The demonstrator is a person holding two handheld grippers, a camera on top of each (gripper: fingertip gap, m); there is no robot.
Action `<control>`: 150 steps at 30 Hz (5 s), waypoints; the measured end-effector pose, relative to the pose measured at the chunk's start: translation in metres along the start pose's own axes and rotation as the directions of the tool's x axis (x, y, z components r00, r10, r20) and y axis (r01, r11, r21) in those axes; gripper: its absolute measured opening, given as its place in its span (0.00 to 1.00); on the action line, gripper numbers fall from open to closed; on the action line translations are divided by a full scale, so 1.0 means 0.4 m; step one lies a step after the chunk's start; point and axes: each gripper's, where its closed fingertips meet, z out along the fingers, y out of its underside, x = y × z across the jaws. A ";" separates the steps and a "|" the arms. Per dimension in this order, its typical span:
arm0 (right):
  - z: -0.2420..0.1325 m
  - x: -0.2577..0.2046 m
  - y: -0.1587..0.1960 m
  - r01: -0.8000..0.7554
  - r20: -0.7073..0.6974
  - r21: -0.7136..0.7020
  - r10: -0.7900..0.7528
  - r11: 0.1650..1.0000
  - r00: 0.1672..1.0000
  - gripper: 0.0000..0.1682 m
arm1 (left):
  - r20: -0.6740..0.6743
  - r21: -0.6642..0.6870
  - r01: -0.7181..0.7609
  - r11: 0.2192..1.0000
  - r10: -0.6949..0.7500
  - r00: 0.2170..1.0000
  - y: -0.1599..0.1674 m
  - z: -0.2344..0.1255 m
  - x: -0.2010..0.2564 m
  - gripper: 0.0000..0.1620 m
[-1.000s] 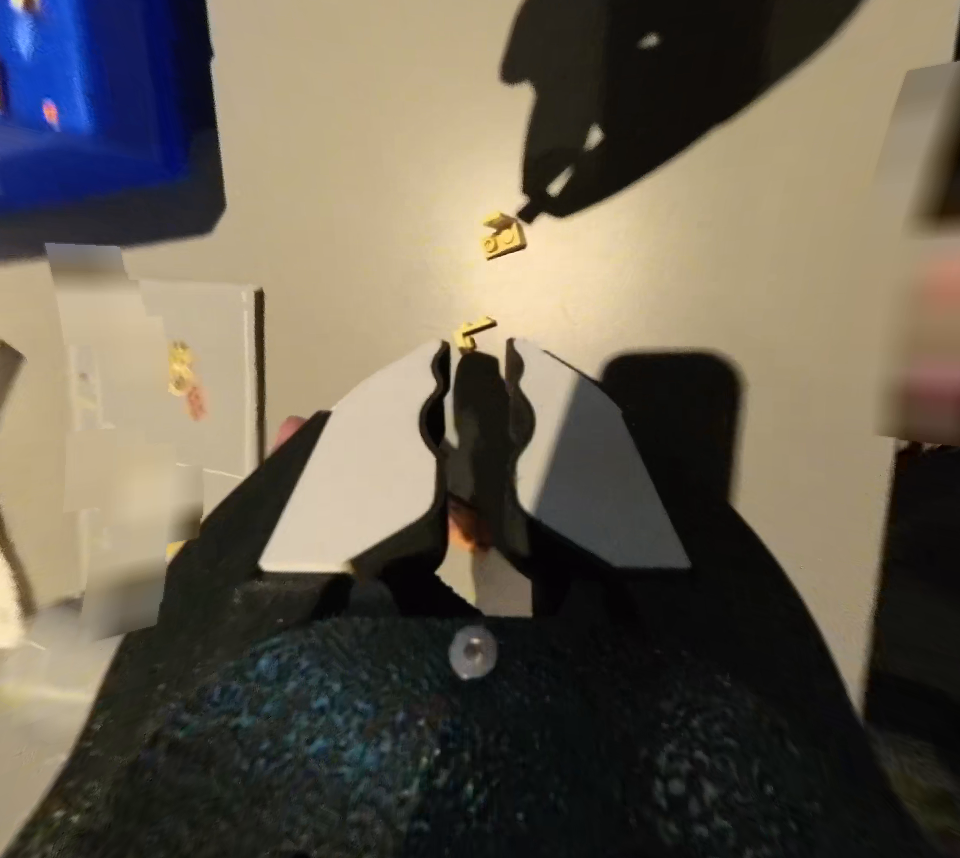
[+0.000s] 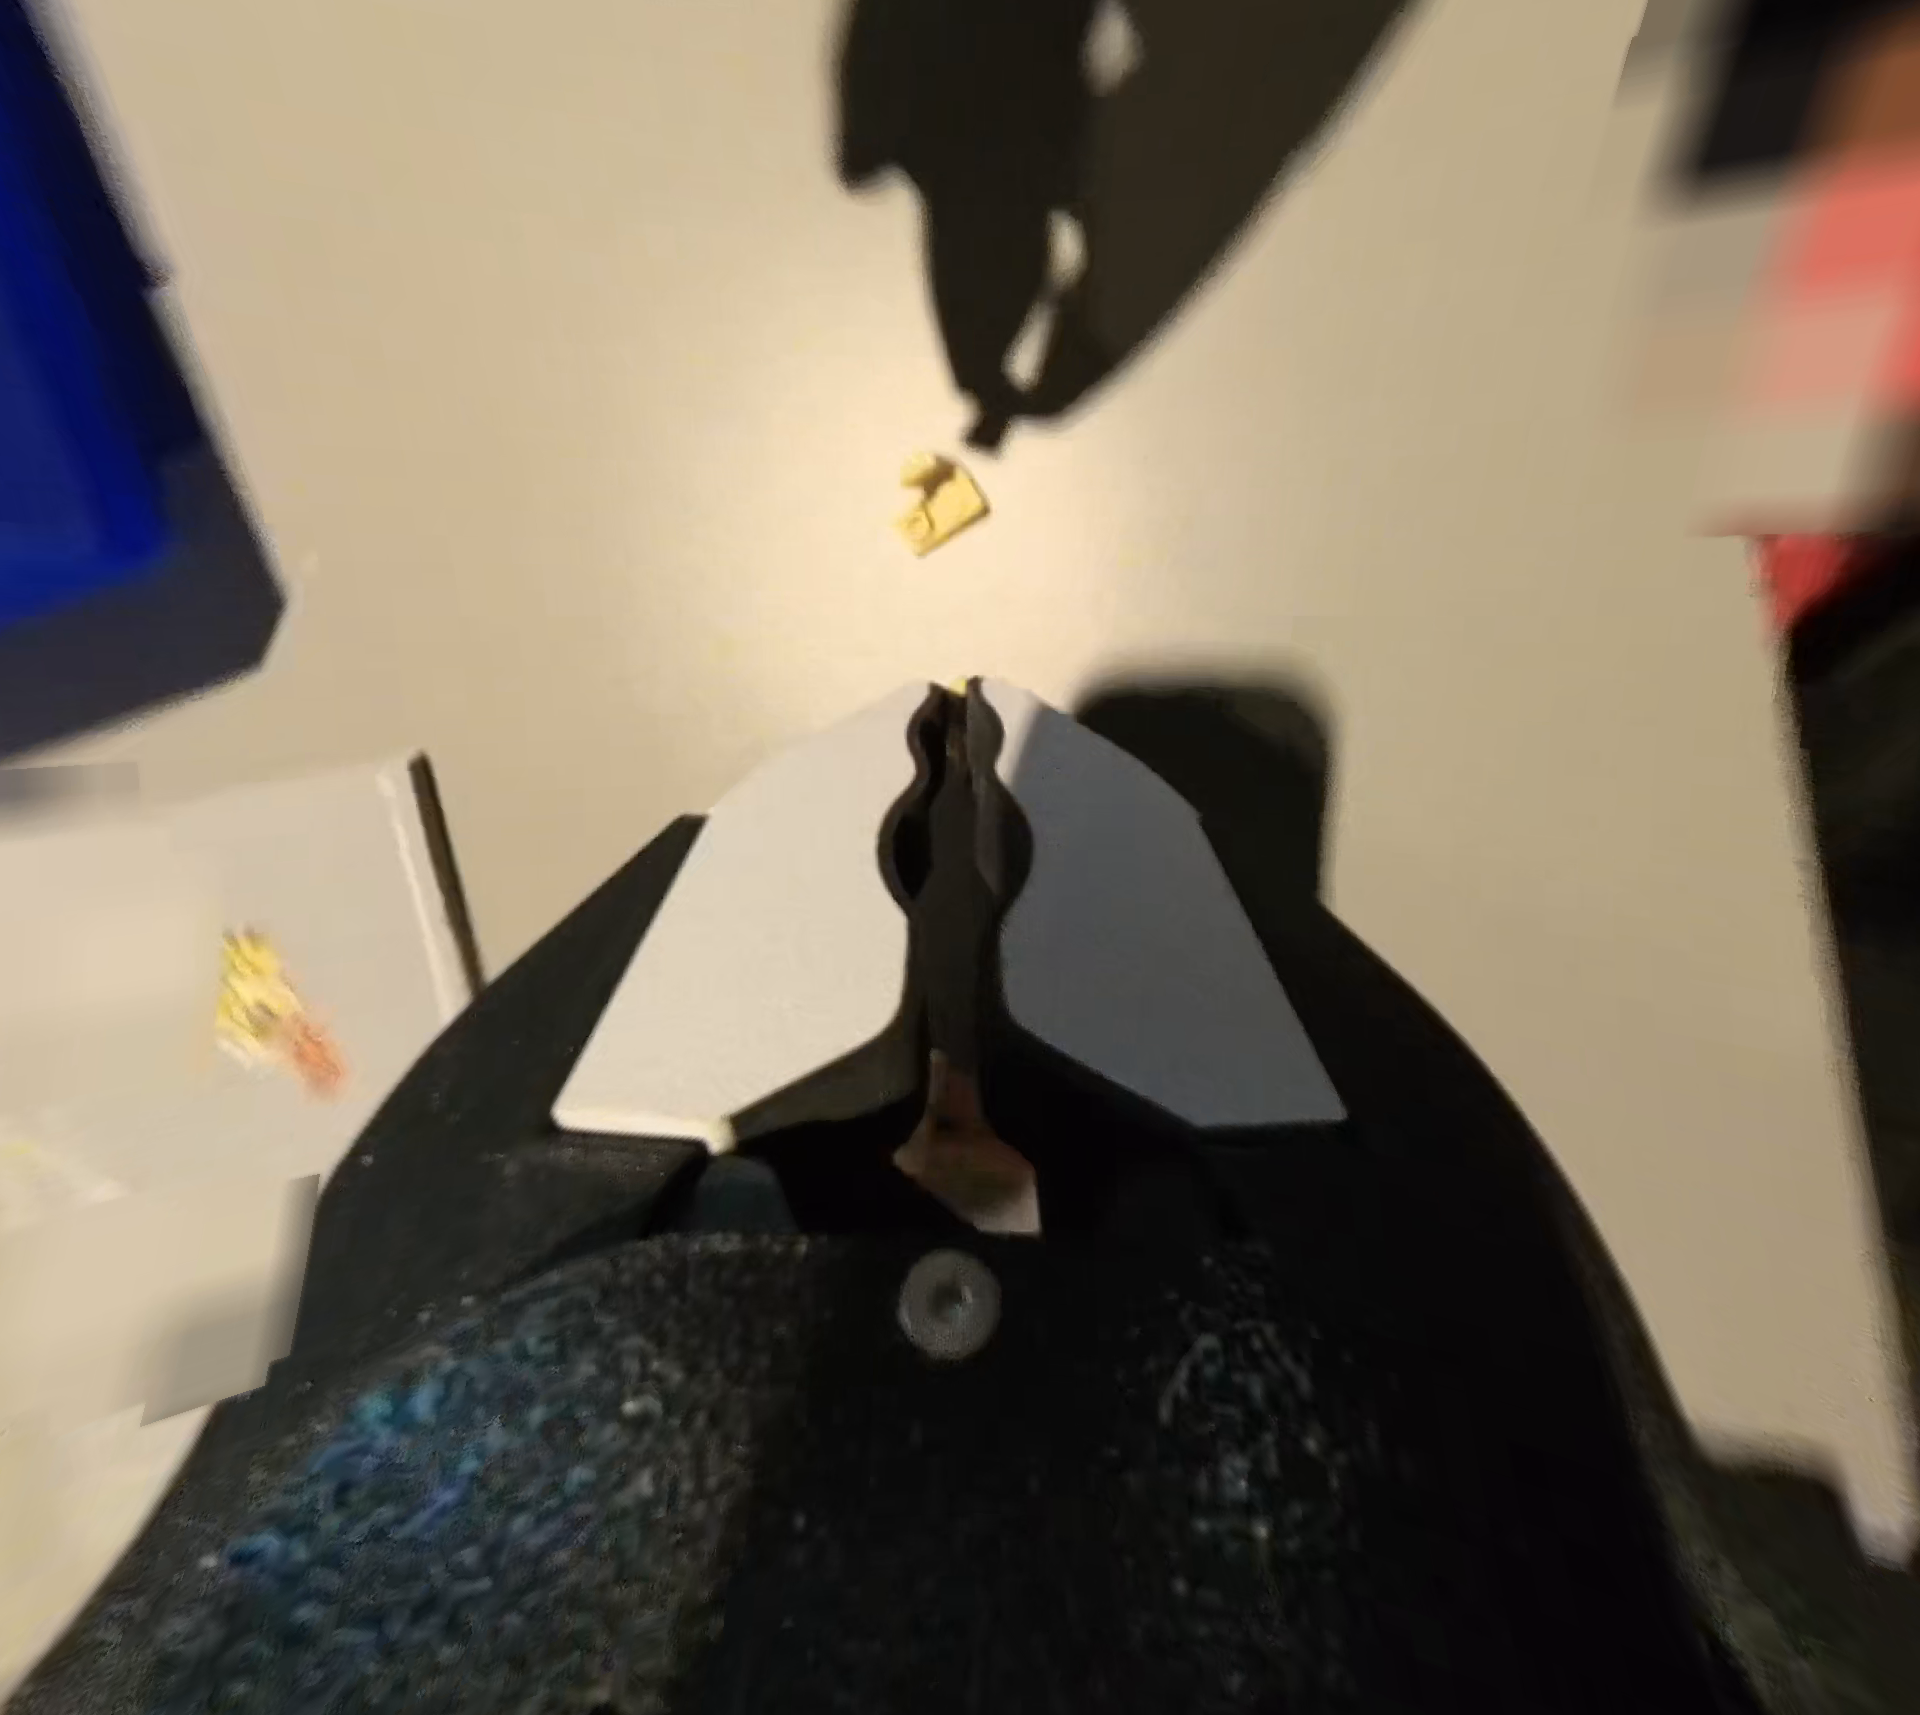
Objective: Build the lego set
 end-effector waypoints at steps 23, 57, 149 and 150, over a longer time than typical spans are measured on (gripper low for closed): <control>0.085 -0.113 -0.046 0.029 -0.070 0.006 -0.028 1.000 0.997 0.05 | -0.118 0.985 0.170 -0.023 -0.809 0.576 -0.194 -0.327 -0.010 0.01; 0.057 -0.135 -0.146 0.070 -0.152 0.197 -0.040 0.978 0.988 0.05 | -0.017 0.999 -0.013 -0.030 -0.811 0.584 -0.255 -0.369 0.044 0.03; 0.012 -0.178 -0.246 0.732 -0.397 0.048 -0.660 0.679 0.638 0.04 | -0.811 0.565 0.730 -0.385 -0.098 0.576 -0.332 -0.404 0.141 0.08; 0.012 -0.179 -0.246 0.737 -0.396 0.046 -0.665 0.674 0.633 0.04 | -0.817 0.554 0.739 -0.383 -0.083 0.570 -0.331 -0.407 0.143 0.06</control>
